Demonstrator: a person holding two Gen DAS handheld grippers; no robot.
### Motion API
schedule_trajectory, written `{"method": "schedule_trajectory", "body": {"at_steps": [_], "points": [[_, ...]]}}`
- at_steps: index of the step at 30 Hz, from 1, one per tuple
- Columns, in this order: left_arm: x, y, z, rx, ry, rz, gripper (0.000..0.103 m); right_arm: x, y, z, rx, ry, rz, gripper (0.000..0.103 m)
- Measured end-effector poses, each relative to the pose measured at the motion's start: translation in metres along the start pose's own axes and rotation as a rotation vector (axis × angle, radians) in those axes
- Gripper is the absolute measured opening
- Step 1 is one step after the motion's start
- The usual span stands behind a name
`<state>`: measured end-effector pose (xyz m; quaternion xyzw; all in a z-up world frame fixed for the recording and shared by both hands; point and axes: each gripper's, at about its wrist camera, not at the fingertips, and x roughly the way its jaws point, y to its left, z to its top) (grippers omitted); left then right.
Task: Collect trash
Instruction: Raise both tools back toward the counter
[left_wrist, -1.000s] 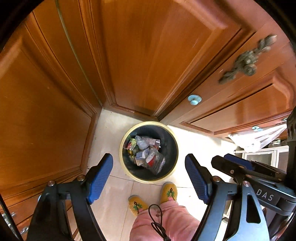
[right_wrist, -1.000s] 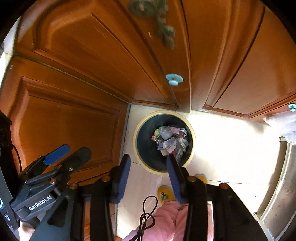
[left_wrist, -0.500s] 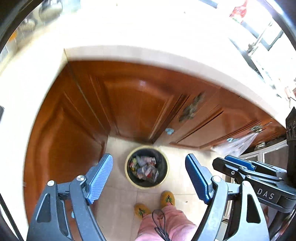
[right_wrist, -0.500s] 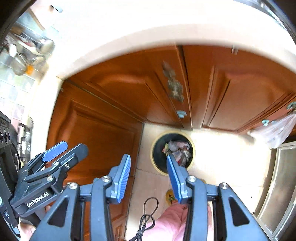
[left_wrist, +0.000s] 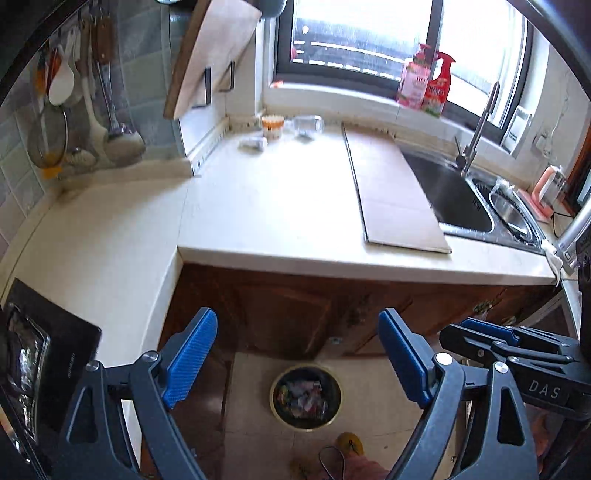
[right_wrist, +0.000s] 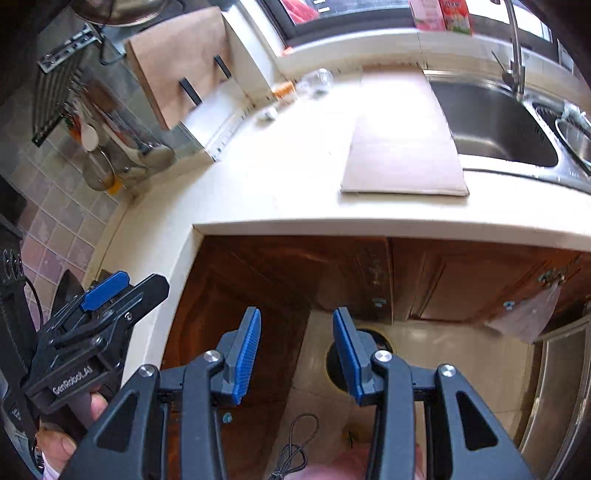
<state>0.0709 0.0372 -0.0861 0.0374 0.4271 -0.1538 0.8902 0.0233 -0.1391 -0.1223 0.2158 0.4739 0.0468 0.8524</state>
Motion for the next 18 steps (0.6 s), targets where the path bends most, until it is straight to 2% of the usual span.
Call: {"method": "schedule_trajectory", "body": {"at_steps": [7, 18], "points": [[-0.033, -0.004, 0.026, 0.033, -0.079, 0.004, 0.088, -0.035, 0.019, 0.015, -0.026, -0.081, 0.004, 0.041], [-0.076, -0.020, 0.057, 0.070, -0.198, 0.043, 0.094, -0.086, 0.034, 0.032, -0.077, -0.197, -0.003, 0.043]]}}
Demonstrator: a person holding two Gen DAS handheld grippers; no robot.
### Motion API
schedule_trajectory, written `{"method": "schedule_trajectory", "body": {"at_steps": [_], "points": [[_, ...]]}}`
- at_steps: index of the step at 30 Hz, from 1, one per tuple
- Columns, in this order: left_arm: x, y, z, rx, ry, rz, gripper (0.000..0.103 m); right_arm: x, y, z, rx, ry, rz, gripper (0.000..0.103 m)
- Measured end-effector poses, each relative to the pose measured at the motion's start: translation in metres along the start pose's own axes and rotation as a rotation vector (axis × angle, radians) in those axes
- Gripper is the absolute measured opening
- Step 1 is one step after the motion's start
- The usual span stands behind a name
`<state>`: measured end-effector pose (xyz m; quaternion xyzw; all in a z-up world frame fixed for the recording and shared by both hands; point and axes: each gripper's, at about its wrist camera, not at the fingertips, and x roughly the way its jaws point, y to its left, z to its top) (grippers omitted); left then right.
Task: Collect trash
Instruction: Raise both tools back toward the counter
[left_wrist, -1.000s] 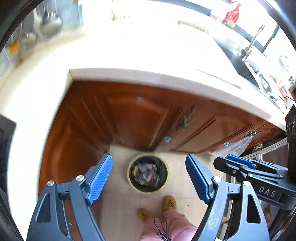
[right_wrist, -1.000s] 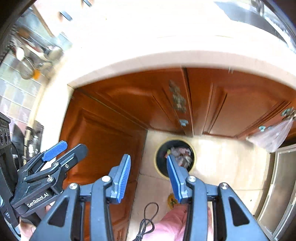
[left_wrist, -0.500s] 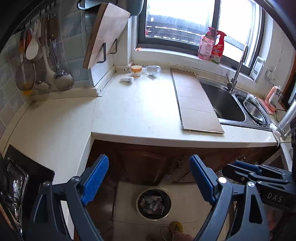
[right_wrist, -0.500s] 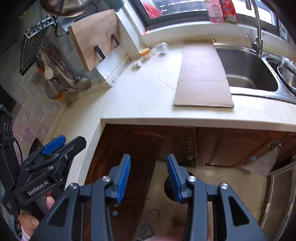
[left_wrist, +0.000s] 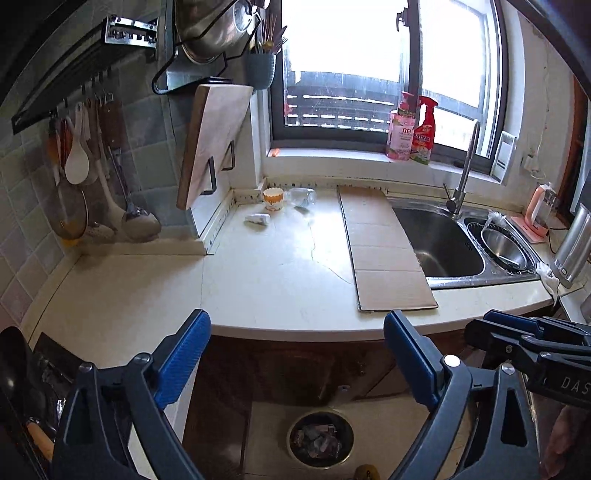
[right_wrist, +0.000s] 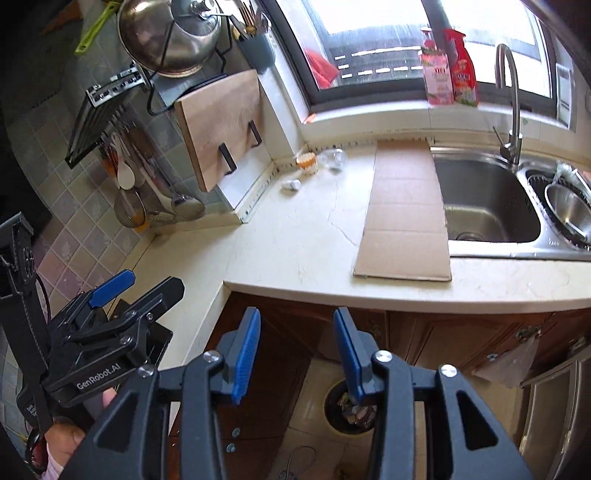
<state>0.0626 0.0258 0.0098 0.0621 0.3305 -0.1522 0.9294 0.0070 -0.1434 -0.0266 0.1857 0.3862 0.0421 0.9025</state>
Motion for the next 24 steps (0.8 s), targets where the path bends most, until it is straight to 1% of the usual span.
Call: {"method": "schedule_trajectory", "body": {"at_steps": [7, 13, 14, 16, 19, 22, 24], "points": [[-0.008, -0.008, 0.026, 0.027, -0.067, 0.034, 0.095, -0.015, -0.001, 0.025, -0.024, -0.065, -0.011, 0.044], [0.006, -0.010, 0.049, 0.024, -0.100, 0.065, 0.098, -0.015, -0.004, 0.061, -0.066, -0.118, 0.000, 0.046], [0.011, -0.011, 0.053, 0.023, -0.102, 0.071, 0.099, -0.012, -0.005, 0.069, -0.075, -0.126, 0.004, 0.046], [0.024, -0.012, 0.063, 0.027, -0.102, 0.084, 0.099, -0.005, -0.008, 0.086, -0.089, -0.139, 0.015, 0.050], [0.051, -0.016, 0.083, 0.035, -0.100, 0.112, 0.099, 0.011, -0.016, 0.115, -0.109, -0.157, 0.040, 0.054], [0.087, -0.019, 0.109, 0.033, -0.091, 0.137, 0.099, 0.035, -0.030, 0.151, -0.125, -0.154, 0.070, 0.057], [0.115, -0.022, 0.130, 0.026, -0.075, 0.151, 0.099, 0.056, -0.041, 0.177, -0.132, -0.140, 0.088, 0.057]]}}
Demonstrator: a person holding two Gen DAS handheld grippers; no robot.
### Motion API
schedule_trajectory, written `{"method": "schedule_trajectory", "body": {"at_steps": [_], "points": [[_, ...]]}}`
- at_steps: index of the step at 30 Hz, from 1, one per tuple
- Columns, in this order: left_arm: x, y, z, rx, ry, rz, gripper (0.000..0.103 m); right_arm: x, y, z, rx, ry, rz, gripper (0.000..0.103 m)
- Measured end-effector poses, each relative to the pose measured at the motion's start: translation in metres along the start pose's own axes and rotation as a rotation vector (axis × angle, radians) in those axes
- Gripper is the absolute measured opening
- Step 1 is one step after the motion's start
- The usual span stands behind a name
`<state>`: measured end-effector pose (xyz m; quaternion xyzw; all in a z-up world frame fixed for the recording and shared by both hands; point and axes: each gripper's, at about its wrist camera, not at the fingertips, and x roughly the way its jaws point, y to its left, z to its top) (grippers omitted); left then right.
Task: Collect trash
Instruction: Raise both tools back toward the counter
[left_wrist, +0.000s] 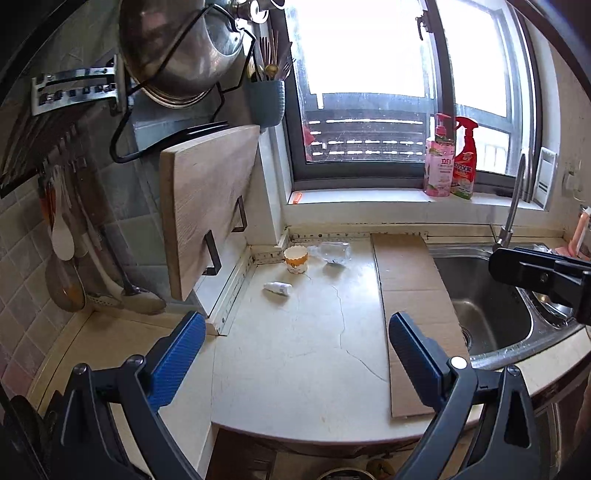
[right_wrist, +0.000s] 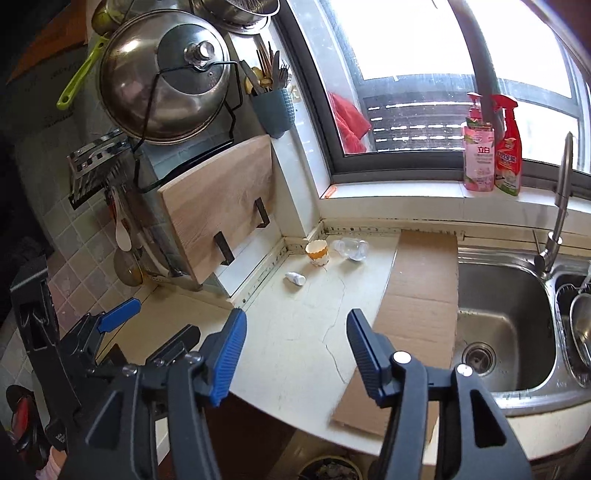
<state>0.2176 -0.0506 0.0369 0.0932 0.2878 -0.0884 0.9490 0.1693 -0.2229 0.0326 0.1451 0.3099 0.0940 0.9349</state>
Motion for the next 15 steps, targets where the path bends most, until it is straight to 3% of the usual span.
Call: {"method": "schedule_trajectory", "body": {"at_steps": [9, 15], "points": [[0.139, -0.035, 0.074, 0.020, 0.114, 0.085, 0.099, 0.114, -0.085, 0.092, -0.001, 0.082, 0.042, 0.057], [0.230, -0.040, 0.094, -0.027, 0.208, 0.098, 0.099, 0.198, -0.138, 0.123, 0.056, 0.152, 0.046, 0.057]]}}
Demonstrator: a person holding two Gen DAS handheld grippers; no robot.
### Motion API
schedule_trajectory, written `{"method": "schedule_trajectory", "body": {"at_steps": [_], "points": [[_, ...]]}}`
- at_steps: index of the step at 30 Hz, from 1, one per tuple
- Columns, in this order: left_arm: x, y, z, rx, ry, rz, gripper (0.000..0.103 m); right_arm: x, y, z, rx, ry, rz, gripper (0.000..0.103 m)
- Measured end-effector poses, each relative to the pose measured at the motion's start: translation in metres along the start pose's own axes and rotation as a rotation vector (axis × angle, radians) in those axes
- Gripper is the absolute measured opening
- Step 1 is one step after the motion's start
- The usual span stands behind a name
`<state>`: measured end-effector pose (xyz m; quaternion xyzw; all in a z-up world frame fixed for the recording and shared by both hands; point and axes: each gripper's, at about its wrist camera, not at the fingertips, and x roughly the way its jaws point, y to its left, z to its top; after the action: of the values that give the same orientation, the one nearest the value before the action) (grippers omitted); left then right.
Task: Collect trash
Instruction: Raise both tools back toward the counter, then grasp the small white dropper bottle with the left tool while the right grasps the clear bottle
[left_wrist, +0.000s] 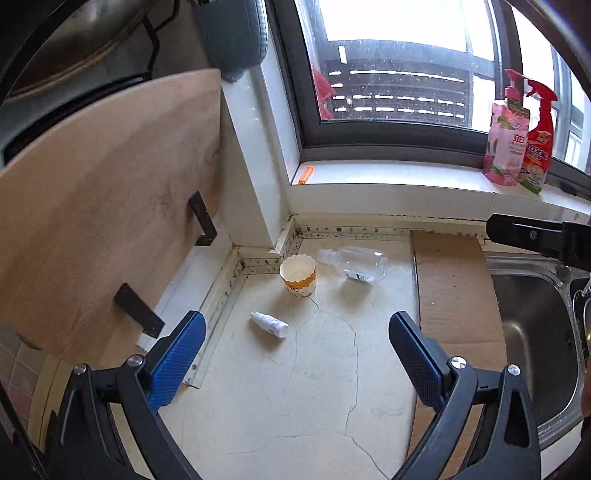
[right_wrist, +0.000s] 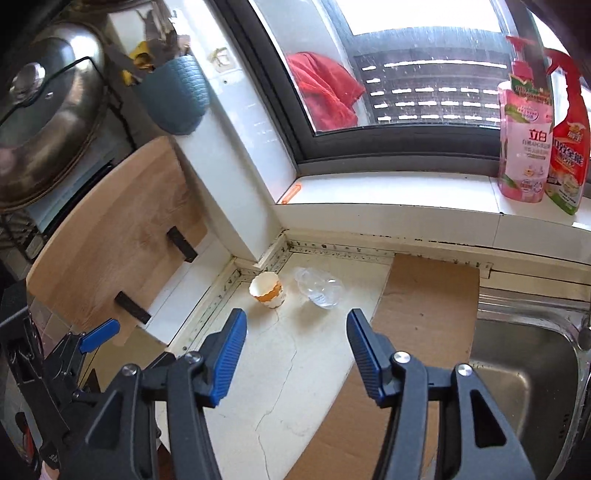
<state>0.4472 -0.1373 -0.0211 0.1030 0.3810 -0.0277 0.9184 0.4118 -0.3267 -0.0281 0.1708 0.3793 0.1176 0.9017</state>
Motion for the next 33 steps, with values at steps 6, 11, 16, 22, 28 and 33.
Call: {"method": "schedule_trajectory", "body": {"at_steps": [6, 11, 16, 22, 28, 33], "points": [[0.078, 0.009, 0.008, -0.092, 0.115, -0.011, 0.098, 0.080, -0.037, 0.020, 0.054, 0.085, 0.013, 0.057], [0.128, 0.027, -0.001, -0.181, 0.201, 0.005, 0.093, 0.146, -0.038, 0.029, 0.017, 0.162, 0.048, 0.057], [0.165, 0.040, -0.008, -0.241, 0.258, 0.024, 0.089, 0.201, -0.032, 0.034, -0.028, 0.227, 0.073, 0.057], [0.190, 0.059, -0.022, -0.317, 0.313, 0.007, 0.086, 0.248, -0.023, 0.030, -0.065, 0.322, 0.092, 0.057], [0.203, 0.078, -0.038, -0.409, 0.354, -0.019, 0.086, 0.266, -0.013, 0.016, -0.138, 0.386, 0.096, 0.056], [0.212, 0.088, -0.043, -0.481, 0.363, -0.055, 0.085, 0.266, -0.015, 0.011, -0.132, 0.386, 0.116, 0.054]]}}
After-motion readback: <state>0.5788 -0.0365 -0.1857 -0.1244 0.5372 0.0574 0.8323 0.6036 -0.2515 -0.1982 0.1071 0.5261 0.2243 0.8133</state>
